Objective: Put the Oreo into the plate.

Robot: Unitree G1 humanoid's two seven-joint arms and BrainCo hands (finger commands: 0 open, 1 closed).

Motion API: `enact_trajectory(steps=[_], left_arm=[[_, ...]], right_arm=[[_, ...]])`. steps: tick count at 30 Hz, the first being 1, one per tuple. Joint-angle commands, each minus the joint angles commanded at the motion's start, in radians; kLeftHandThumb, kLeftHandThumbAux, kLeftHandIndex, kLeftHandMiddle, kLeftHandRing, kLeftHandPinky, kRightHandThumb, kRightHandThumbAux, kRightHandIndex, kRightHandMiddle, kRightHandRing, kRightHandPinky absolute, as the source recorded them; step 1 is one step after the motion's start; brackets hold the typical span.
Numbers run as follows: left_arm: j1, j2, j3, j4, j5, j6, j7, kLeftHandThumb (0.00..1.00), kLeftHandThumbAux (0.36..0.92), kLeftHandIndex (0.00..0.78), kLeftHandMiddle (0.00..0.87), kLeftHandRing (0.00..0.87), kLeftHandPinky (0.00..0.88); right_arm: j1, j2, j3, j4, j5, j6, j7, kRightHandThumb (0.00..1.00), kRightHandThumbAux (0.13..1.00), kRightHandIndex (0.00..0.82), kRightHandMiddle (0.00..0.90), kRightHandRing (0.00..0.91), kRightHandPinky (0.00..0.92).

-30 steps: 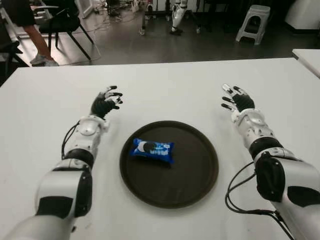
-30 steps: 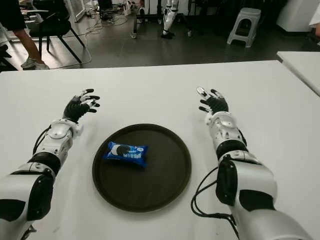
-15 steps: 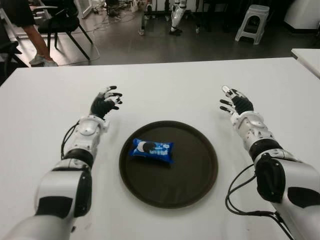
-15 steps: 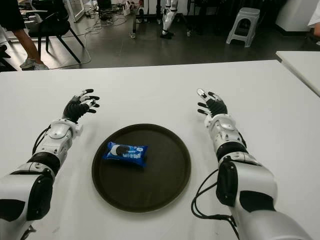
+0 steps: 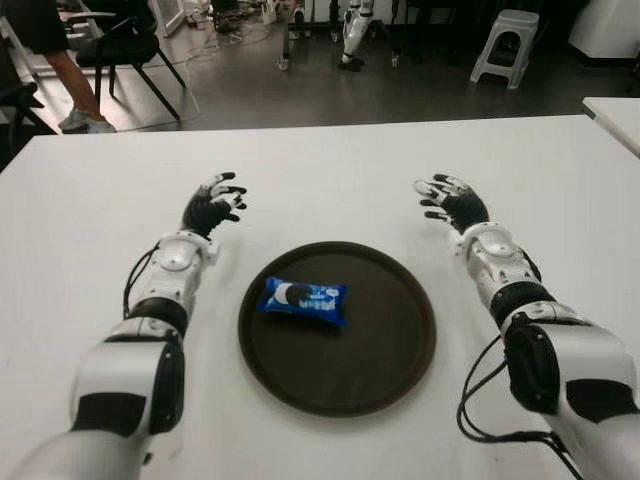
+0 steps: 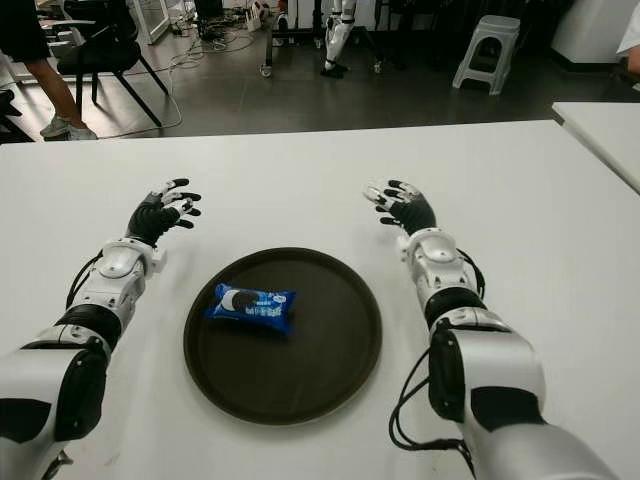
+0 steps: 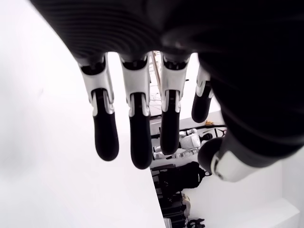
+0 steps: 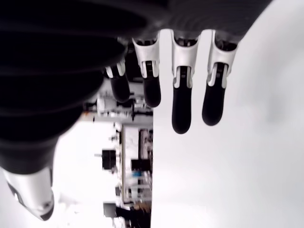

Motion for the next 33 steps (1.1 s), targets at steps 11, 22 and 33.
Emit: enact_trajectory(steps=[11,22,33], left_arm=[[-0.001,-0.001,0.002,0.001,-0.001,0.002,-0.009,0.248,0.624,0.176,0.32,0.39,0.464],[0.0,0.001,-0.001,0.0,0.003,0.002,-0.011,0.231,0.628,0.187,0.327,0.39,0.455],[0.001,0.002,-0.007,0.002,0.009,-0.001,-0.01,0.225,0.635,0.187,0.325,0.387,0.445]], right_arm=[[0.01,0.002,0.014,0.001,-0.016,-0.035,-0.002,0.018,0.665,0.191,0.289,0.299,0.325],[0.015,0.002,0.033,0.001,-0.038,-0.059,-0.038,0.027,0.652,0.196,0.3,0.314,0.335],[0.023,0.001,0.053,0.002,-0.065,-0.077,-0.053,0.043,0.657,0.196,0.3,0.31,0.332]])
